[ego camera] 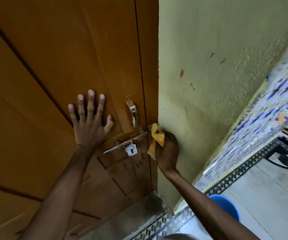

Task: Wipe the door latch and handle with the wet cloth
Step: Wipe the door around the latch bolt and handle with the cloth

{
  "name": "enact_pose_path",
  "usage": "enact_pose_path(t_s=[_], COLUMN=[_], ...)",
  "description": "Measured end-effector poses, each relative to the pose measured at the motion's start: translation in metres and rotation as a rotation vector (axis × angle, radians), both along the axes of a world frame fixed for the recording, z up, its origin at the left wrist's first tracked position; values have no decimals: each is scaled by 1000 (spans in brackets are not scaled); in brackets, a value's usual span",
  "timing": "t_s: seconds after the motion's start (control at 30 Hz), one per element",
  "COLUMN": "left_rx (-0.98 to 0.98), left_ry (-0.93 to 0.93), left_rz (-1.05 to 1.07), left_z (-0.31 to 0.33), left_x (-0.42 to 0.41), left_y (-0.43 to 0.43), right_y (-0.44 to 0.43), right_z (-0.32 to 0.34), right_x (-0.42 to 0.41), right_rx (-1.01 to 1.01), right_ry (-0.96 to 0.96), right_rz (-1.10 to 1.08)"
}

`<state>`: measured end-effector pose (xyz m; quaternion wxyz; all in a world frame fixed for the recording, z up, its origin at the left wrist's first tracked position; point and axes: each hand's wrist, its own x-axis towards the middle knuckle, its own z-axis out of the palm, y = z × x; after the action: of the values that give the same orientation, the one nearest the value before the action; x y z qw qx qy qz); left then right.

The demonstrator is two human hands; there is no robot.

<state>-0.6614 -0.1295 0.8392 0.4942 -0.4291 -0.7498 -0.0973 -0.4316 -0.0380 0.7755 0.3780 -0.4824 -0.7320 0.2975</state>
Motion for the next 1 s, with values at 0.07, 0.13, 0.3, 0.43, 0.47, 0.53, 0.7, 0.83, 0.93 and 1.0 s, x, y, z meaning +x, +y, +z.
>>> enact_pose_path(t_s=[0.07,0.13,0.3,0.43,0.47,0.53,0.7,0.83,0.93,1.0], left_rx=[5,15,18,13,12,11,21,11,8,7], left_ry=[3,14,9,20,22,20,13,-3,-4,-5], left_rz=[-4,-5,-14,-3,-2,-9,-30,-27,-16,-20], left_z=[0,-1,-1,-1,-1,-1,0,1,2,2], left_x=[-1,-1,0,-1,-2,-1,0,0,1,1], left_y=[0,0,1,1,1,1,-1,-1,-1,-1], right_y=[1,-1,-11,-29,-32,-44,-31,0,-42,-63], right_z=[1,-12,-63,-65,-64,-62,-66,-59,-58,-53], right_x=[-14,-31,-66,-71,-73,-79,-57,-43,-74,-84], right_rx=[71,100,290,437,438,407,570,516,377,361], right_ry=[28,-20,-498,-584,-541,-426,-354,-420,-248,-178], right_rz=[46,153,254,217,212,253,504,483,370,398])
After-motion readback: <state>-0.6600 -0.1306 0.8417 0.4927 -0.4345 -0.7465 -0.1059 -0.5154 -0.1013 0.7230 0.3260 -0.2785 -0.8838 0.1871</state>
